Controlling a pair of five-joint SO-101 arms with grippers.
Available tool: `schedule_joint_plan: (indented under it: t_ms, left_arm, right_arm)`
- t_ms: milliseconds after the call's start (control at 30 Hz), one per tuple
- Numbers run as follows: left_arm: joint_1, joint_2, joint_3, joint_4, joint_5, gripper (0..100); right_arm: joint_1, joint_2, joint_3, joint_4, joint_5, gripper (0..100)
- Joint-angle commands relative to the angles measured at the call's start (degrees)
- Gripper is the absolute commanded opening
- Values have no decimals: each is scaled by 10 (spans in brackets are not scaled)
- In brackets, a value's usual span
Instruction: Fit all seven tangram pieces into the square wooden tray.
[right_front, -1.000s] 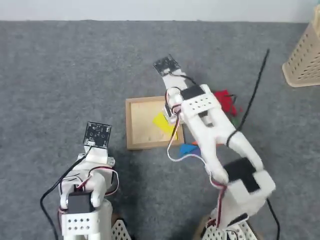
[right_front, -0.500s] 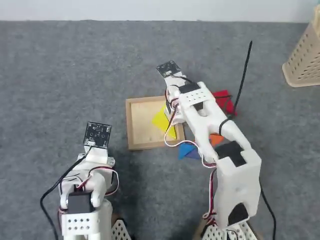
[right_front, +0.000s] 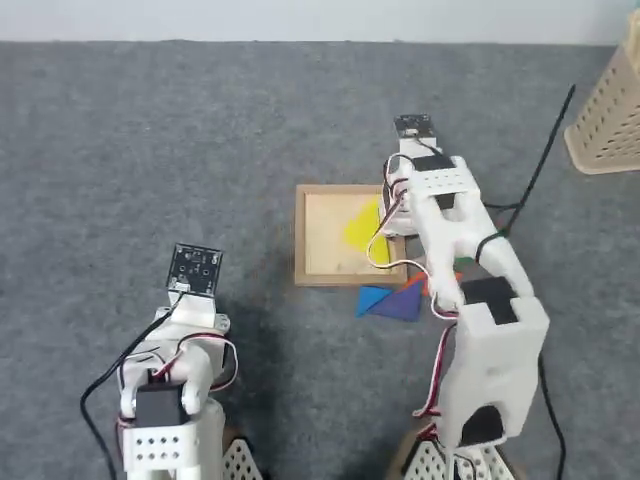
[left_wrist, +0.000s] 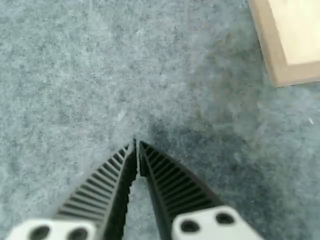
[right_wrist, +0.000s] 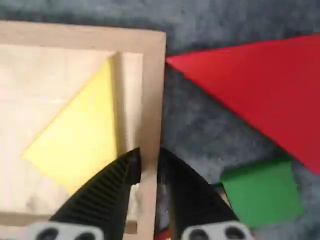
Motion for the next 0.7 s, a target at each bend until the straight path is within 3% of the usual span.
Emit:
schedule_joint_plan:
  t_ms: [0, 100, 300, 467, 667]
  left_arm:
    - [-2, 0, -5, 3, -5, 12]
    - [-2, 0, -5, 3, -5, 12]
    - [-2, 0, -5, 3, -5, 12]
    - [-2, 0, -5, 3, -5, 12]
    - [-2, 0, -5, 3, -5, 12]
  right_arm:
    - [-25, -34, -36, 37, -10, 77]
    - [-53, -83, -38, 51, -10, 162]
    - [-105, -167, -34, 52, -4, 169]
    - [-116, -129, -5, 20, 33, 169]
    - [-80, -36, -20, -8, 62, 169]
